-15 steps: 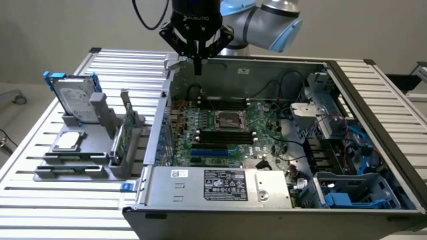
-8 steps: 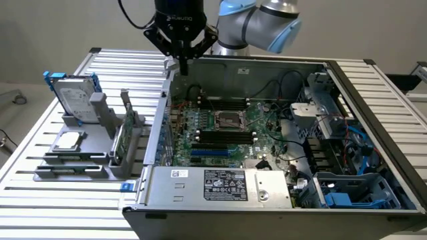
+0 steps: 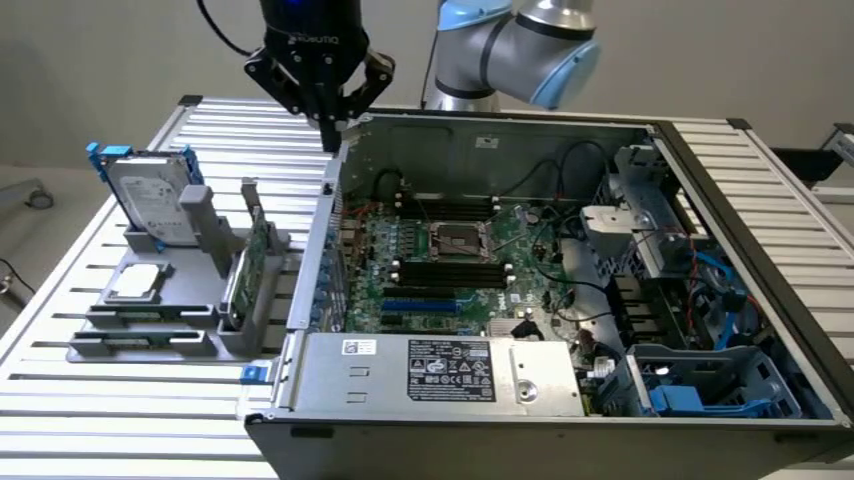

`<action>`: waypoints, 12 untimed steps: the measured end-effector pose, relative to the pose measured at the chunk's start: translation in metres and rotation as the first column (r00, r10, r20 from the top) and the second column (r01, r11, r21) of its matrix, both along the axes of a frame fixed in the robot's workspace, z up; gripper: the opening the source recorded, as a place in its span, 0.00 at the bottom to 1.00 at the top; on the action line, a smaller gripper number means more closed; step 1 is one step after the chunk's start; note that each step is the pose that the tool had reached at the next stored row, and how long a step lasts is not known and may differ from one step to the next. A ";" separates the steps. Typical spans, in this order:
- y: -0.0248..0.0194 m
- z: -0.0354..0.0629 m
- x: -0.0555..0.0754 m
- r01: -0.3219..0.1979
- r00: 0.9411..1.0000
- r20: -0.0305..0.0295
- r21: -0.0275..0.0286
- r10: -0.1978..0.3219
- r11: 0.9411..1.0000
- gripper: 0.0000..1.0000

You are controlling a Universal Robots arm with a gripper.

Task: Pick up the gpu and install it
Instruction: 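Reach for the gpu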

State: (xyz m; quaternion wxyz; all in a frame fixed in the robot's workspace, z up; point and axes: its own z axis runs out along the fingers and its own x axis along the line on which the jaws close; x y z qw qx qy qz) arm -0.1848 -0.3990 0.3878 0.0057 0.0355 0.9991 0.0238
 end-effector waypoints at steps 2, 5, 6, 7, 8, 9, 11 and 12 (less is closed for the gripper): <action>0.0000 -0.0012 -0.009 0.000 1.000 0.000 0.000 0.000 1.000 0.11; 0.0000 -0.0030 -0.023 0.000 1.000 0.000 0.000 0.000 1.000 0.11; 0.0000 -0.0035 -0.027 0.000 1.000 0.000 0.000 0.000 1.000 0.11; 0.0000 -0.0041 -0.032 0.000 1.000 -0.001 0.000 0.000 1.000 0.11; 0.0000 -0.0047 -0.036 0.000 1.000 -0.001 0.000 0.000 1.000 0.11; 0.0000 -0.0053 -0.041 0.000 1.000 -0.001 0.000 0.000 1.000 0.11; 0.0000 -0.0066 -0.049 0.000 1.000 -0.003 0.000 0.000 1.000 0.11; -0.0001 -0.0075 -0.054 0.000 1.000 -0.003 -0.001 0.000 1.000 0.11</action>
